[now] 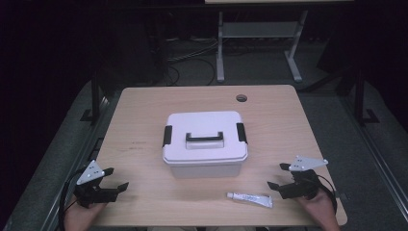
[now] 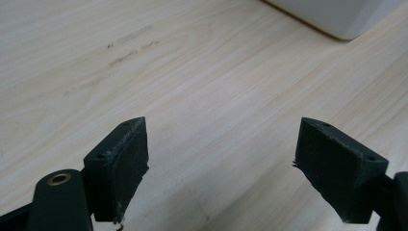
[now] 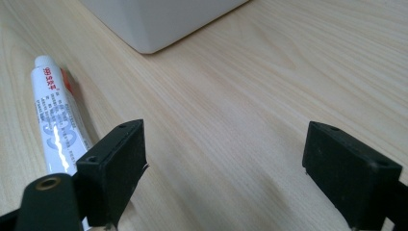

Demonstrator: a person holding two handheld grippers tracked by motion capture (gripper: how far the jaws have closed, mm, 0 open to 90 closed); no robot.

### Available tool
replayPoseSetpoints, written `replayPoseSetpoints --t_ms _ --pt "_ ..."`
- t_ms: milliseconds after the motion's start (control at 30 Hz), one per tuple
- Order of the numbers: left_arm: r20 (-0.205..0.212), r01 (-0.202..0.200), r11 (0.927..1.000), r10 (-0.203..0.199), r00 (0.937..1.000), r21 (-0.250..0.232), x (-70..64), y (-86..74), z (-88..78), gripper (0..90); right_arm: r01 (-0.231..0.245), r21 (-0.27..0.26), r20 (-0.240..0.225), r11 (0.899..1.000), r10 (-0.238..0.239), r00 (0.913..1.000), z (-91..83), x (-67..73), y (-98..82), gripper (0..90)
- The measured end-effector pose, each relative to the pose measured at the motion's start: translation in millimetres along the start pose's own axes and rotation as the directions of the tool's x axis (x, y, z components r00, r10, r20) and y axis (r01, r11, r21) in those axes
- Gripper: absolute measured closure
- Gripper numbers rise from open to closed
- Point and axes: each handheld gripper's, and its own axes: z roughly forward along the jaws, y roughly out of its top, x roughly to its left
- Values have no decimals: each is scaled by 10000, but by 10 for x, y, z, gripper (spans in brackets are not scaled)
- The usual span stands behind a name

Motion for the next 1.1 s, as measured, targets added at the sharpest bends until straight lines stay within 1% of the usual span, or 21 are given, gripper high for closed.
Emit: replayPoseSetpoints --t_ms 67,133,200,233,267,300,333,367,433,467,600,667,733,767,800,867,933,967,1000,1033,1100 --pt "57 -158 9998 157 9999 151 -5 31 6 184 97 3 21 10000 -97 10000 -10 4 1 148" --pt "355 -323 9993 316 9989 194 -28 82 15 185 25 -79 14 10000 -25 10000 -33 -6 -4 148" --pt "431 -468 9985 455 9980 281 -25 101 19 187 -2 -91 27 10000 2 10000 -37 -8 -7 148" --pt "553 -702 9964 675 9962 484 -19 140 15 187 16 -104 54 9999 -15 10000 -49 -14 -15 148" --pt "553 -702 9964 675 9962 484 -19 140 15 187 16 -104 54 9999 -15 10000 -49 -14 -15 148" --pt "749 -880 9942 833 9937 623 -4 186 1 186 -18 -71 15 10000 18 10000 -48 -7 -15 148" --pt "749 -880 9942 833 9937 623 -4 186 1 185 -18 -71 15 10000 18 10000 -48 -7 -15 148" --pt "850 -1157 9905 1093 9904 746 15 246 -28 185 97 -56 47 9999 -97 9999 -45 4 -7 148" --pt "935 -1410 9860 1327 9867 888 34 304 -61 183 78 -35 37 10000 -78 10000 -47 17 1 148" --pt "935 -1410 9860 1327 9867 888 34 304 -61 183 122 -25 26 9999 -121 9999 -45 19 3 148" --pt "1302 -1899 9764 1761 9757 1025 74 438 -139 186 136 -77 9 9999 -136 9999 -38 23 9 148" --pt "1408 -1939 9753 1784 9738 1055 78 466 -151 186 133 -51 6 9999 -133 9999 -35 23 13 148" --pt "1563 -2147 9709 1970 9679 1057 78 533 -184 186 113 -46 5 9999 -113 9999 -32 23 18 148" --pt "1653 -2351 9664 2162 9623 1043 72 588 -211 187 154 -15 -4 9999 -154 9999 -23 24 25 148" --pt "1653 -2351 9664 2162 9623 1043 72 588 -211 187 154 -15 -4 9999 -154 9999 -23 24 25 148" --pt "1875 -2576 9600 2345 9539 1101 67 679 -245 188 168 16 -43 9999 -168 9998 -12 28 30 148" --pt "1915 -2643 9580 2402 9517 1116 64 706 -251 190 173 42 -74 9998 -173 9998 -9 30 31 148" --pt "2024 -2787 9530 2516 9464 1186 63 759 -263 190 204 58 -74 9998 -204 9998 -7 31 31 148" --pt "2024 -2787 9530 2516 9464 1186 63 759 -263 190 204 58 -74 9998 -204 9998 -7 31 31 148" --pt "2143 -2871 9501 2572 9423 1218 67 804 -265 191 193 40 -95 9998 -192 9998 -9 29 32 148" --pt "2257 -2947 9469 2614 9385 1287 65 846 -263 191 189 38 -111 9998 -188 9998 -11 28 30 148"
